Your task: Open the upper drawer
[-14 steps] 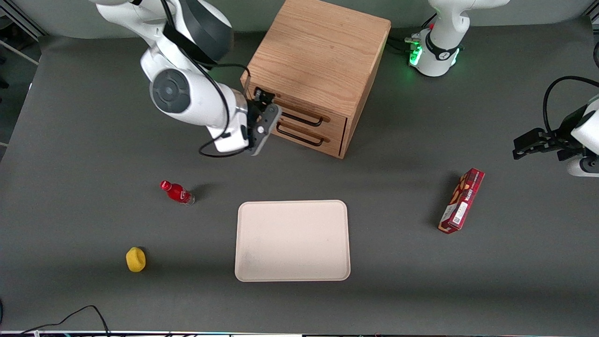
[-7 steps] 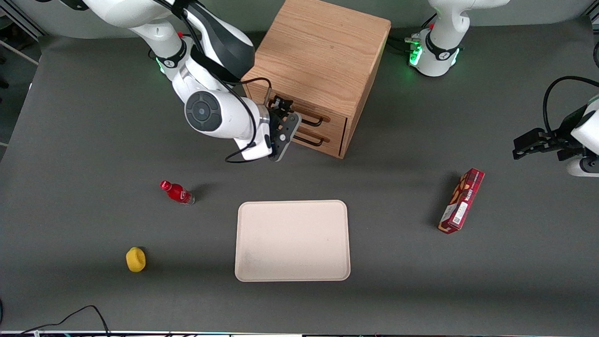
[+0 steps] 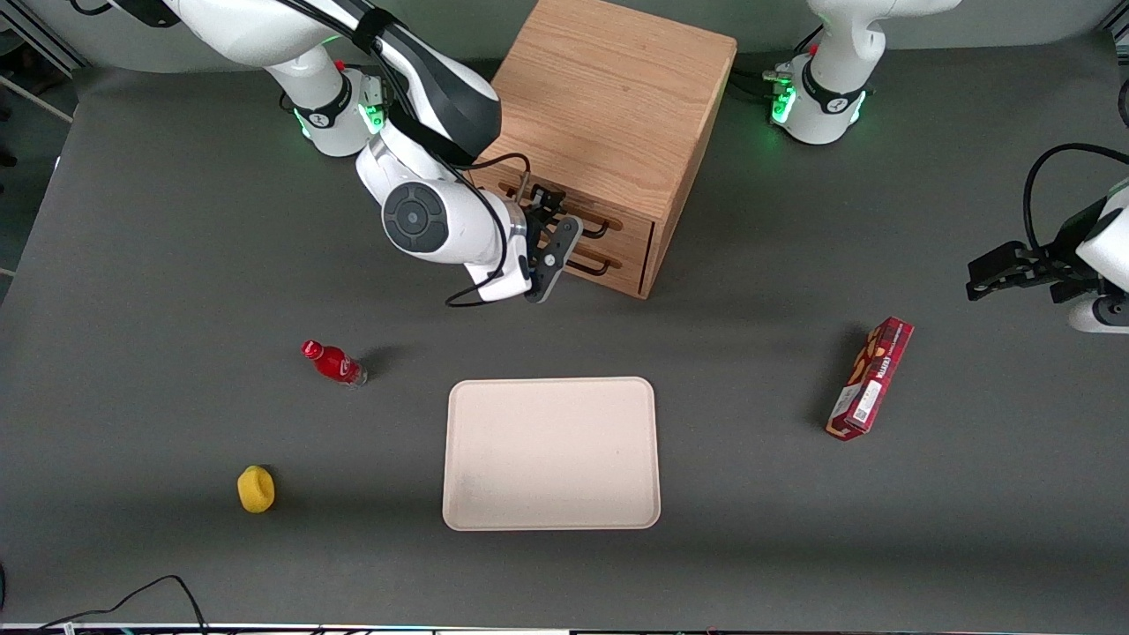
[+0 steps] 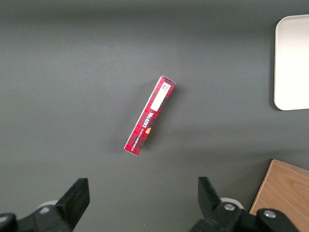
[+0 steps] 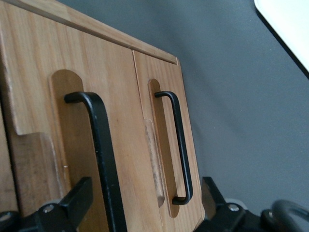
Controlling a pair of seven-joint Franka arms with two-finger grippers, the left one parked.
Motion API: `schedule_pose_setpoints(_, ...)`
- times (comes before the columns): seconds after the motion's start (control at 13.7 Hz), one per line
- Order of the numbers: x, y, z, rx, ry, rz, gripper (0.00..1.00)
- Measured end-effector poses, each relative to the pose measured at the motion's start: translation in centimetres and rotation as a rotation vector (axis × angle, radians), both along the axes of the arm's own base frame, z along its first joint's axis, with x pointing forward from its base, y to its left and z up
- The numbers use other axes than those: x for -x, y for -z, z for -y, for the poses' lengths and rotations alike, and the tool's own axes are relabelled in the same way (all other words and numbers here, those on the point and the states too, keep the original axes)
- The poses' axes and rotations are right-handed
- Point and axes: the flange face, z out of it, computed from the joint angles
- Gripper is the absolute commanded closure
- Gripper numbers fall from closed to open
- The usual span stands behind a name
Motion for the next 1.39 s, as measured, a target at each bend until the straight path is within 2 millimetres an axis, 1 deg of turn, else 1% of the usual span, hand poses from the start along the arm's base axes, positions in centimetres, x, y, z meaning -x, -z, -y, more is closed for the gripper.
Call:
schedule_pose_setpoints(0.36, -0.4, 1.3, -0.1, 0.008, -0.004, 0.016, 0.00)
schedule_pose_setpoints(0.51, -0.8, 1.2, -0.3, 0.014, -0.017, 0.034, 0.00)
schedule_pose_setpoints(0.58, -1.5, 1.1, -0.1, 0.021, -0.021, 0.057, 0.00)
schedule_pose_setpoints(0.73, -3.9, 1.4, 1.0, 0.030, 0.001, 0.092, 0.00)
schedule_pose_setpoints(0.88, -6.2, 1.8, 2.2, 0.028, 0.026, 0.085, 0.00)
schedule_pose_setpoints(0.95, -7.0, 1.6, 2.6, 0.026, 0.031, 0.076, 0.00)
schedule_pose_setpoints(1.17, -9.1, 0.9, 4.1, 0.035, 0.049, 0.056, 0.00)
schedule_pose_setpoints(1.39, -10.7, 0.8, 5.0, 0.030, 0.069, 0.057, 0.00)
